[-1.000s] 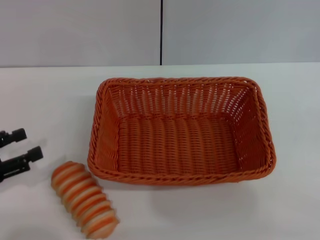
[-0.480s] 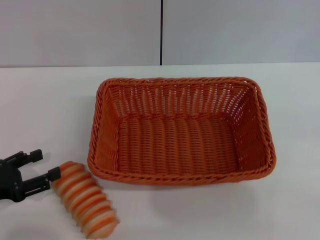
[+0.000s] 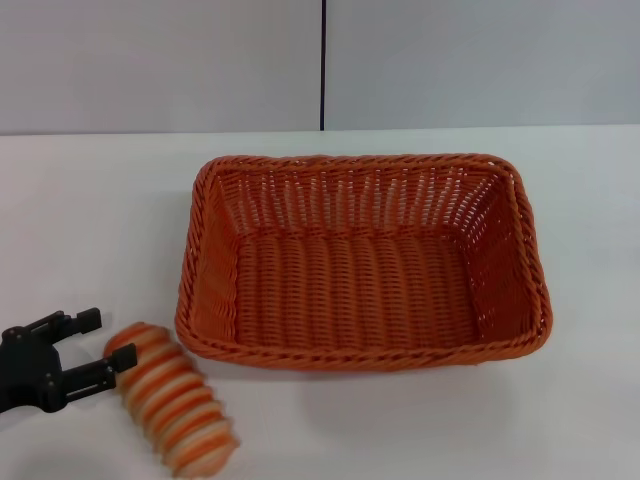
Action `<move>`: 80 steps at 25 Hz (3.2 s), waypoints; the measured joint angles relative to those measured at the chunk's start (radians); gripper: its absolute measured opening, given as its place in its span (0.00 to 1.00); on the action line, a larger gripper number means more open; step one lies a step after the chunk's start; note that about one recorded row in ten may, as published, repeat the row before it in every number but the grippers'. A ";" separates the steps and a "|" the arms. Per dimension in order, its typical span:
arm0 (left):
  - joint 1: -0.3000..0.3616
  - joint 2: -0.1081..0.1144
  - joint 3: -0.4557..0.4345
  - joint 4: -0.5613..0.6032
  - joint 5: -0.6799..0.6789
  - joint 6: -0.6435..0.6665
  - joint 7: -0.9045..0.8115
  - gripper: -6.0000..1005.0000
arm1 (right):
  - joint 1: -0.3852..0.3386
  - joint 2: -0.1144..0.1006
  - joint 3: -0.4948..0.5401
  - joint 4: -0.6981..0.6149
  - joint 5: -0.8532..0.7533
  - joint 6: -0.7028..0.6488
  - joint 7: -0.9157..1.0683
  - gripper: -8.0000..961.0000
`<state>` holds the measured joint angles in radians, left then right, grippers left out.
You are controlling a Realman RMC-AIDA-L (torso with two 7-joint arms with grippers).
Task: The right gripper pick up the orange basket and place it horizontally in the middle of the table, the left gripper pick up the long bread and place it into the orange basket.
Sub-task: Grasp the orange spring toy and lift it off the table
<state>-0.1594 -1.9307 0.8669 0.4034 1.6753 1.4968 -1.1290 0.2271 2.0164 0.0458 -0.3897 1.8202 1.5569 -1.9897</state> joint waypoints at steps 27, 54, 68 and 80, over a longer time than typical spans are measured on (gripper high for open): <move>-0.004 -0.007 -0.005 0.002 0.039 0.006 0.001 0.41 | -0.002 0.004 0.008 0.002 0.005 0.004 0.001 0.41; -0.009 -0.008 -0.032 0.001 0.038 0.031 0.052 0.18 | -0.002 0.007 0.024 0.003 0.005 -0.002 0.000 0.41; -0.009 -0.009 -0.032 0.001 0.038 0.025 0.052 0.09 | 0.000 0.004 0.037 0.024 0.005 -0.011 -0.006 0.41; -0.003 -0.009 -0.141 0.018 0.039 0.031 0.079 0.08 | 0.003 0.004 0.046 0.026 0.005 -0.011 -0.005 0.41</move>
<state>-0.1626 -1.9395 0.7261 0.4210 1.7141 1.5274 -1.0498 0.2299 2.0202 0.0920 -0.3634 1.8254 1.5461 -1.9946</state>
